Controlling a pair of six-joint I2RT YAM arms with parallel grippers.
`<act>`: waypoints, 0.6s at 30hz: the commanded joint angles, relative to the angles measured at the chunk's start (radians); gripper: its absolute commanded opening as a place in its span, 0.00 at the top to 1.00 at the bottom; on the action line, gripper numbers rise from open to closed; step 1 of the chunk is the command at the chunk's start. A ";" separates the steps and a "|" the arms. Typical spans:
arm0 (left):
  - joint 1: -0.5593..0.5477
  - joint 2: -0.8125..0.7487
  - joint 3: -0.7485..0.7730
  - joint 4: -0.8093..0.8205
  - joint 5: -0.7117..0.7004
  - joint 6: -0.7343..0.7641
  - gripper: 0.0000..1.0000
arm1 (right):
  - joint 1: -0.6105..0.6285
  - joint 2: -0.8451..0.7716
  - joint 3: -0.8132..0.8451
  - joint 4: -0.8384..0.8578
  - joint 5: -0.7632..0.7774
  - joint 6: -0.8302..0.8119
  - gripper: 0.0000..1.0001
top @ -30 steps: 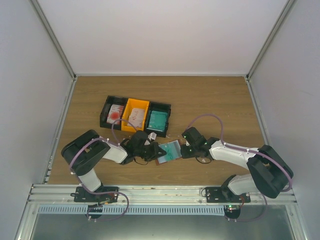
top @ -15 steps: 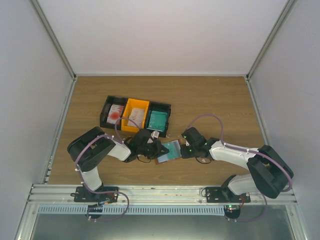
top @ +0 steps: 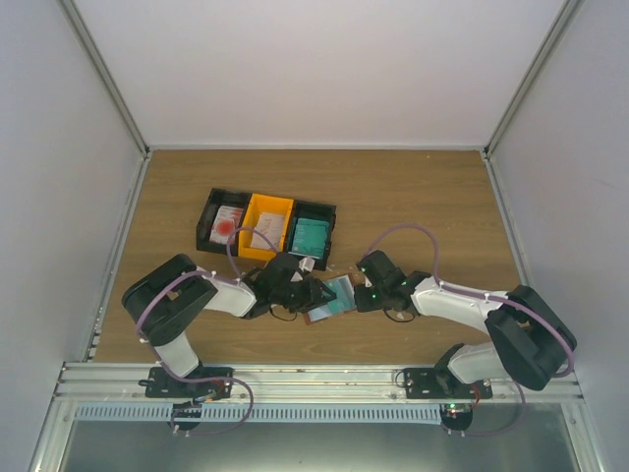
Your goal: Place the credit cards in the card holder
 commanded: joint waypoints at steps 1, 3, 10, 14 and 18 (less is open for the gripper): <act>-0.009 -0.086 -0.015 -0.162 -0.045 0.070 0.55 | 0.013 0.013 -0.040 -0.060 -0.014 0.007 0.83; -0.011 -0.120 -0.016 -0.207 -0.057 0.077 0.49 | 0.015 0.014 -0.042 -0.058 -0.016 0.008 0.83; -0.012 -0.153 0.007 -0.311 -0.120 0.089 0.46 | 0.013 0.021 -0.041 -0.049 -0.019 0.004 0.83; -0.012 -0.092 0.046 -0.300 -0.095 0.100 0.57 | 0.014 0.018 -0.041 -0.041 -0.029 0.007 0.79; -0.014 -0.044 0.104 -0.336 -0.119 0.132 0.63 | 0.014 -0.012 -0.045 -0.018 -0.055 0.019 0.66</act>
